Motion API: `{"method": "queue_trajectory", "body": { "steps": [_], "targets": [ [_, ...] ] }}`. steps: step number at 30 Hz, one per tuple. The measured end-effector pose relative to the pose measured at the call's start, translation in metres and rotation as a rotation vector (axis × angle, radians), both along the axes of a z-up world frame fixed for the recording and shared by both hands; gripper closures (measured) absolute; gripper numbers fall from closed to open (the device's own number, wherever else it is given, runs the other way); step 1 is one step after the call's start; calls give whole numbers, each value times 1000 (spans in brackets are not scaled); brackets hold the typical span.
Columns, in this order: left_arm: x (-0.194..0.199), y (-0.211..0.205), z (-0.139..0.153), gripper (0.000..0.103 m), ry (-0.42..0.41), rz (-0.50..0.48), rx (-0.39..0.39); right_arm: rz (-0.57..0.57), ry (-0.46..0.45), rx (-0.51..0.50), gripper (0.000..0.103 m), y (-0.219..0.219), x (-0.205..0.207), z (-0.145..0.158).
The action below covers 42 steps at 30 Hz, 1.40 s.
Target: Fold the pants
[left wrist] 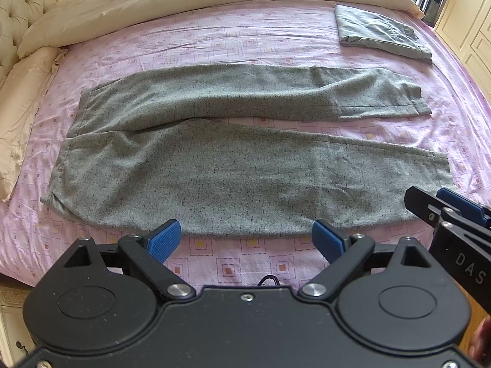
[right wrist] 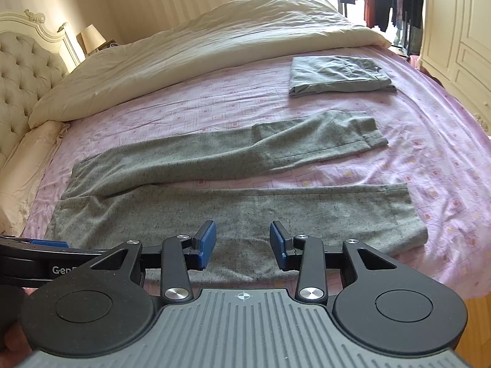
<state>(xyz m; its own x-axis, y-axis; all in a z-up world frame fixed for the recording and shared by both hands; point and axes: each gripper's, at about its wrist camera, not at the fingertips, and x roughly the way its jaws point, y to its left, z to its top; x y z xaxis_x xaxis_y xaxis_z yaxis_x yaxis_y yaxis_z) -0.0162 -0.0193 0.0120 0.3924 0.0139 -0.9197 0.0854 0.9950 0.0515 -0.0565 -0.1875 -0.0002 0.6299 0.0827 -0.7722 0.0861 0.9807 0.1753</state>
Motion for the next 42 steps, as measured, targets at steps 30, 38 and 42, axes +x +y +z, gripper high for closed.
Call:
{"method": "queue_trajectory", "body": {
  "steps": [30,38,42],
  "targets": [
    [4,4,-1,10,10,17,-16,19,9,-1,65,7,3,-2],
    [6,3,-1,10,11,13,-19,20,11,-1,65,7,4,-2],
    [5,3,-1,10,12,12,-19,23,13,0,65,10,5,-2]
  ]
}}
